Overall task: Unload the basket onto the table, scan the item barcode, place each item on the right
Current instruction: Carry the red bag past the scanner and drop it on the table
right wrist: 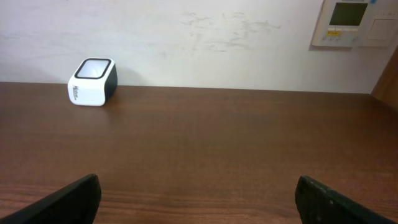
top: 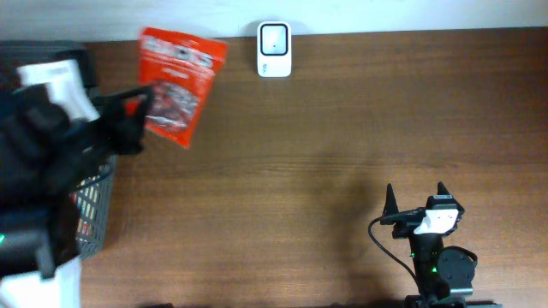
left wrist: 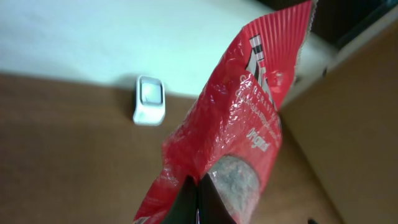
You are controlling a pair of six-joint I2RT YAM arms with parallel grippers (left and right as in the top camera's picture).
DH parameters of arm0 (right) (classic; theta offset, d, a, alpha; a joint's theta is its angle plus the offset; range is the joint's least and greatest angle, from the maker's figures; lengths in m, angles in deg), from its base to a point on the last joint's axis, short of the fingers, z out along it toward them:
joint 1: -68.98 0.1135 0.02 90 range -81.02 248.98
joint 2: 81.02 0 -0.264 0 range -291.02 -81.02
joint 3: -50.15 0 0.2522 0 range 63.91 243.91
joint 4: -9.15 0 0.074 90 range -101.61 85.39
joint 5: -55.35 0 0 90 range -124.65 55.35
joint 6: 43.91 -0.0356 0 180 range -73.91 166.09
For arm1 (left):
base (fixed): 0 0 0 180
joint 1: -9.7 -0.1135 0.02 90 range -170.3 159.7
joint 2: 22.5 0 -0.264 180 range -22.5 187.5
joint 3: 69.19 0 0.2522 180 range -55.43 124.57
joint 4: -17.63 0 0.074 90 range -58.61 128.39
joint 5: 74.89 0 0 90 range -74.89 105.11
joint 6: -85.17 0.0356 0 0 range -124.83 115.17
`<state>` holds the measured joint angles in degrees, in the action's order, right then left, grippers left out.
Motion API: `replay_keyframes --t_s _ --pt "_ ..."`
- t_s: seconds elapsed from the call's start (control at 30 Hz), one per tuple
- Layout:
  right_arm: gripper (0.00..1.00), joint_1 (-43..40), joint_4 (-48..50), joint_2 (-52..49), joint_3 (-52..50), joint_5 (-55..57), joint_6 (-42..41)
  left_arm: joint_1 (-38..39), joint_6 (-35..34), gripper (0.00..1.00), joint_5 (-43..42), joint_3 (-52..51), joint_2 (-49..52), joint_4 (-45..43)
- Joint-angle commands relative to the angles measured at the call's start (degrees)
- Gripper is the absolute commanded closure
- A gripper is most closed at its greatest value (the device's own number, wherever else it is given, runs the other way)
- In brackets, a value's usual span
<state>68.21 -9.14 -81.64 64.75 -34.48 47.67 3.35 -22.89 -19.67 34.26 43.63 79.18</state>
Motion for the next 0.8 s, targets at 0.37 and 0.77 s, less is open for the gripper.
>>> replay_keyframes --t_s 0.37,0.77 --pt "0.01 -0.37 -0.15 0.44 -0.52 0.52 0.09 28.46 -12.37 1.00 36.11 -2.67 27.58 -0.76" --pt "0.01 -0.37 -0.15 0.44 -0.52 0.52 0.09 34.32 -20.17 1.00 36.09 -2.67 43.60 -3.65"
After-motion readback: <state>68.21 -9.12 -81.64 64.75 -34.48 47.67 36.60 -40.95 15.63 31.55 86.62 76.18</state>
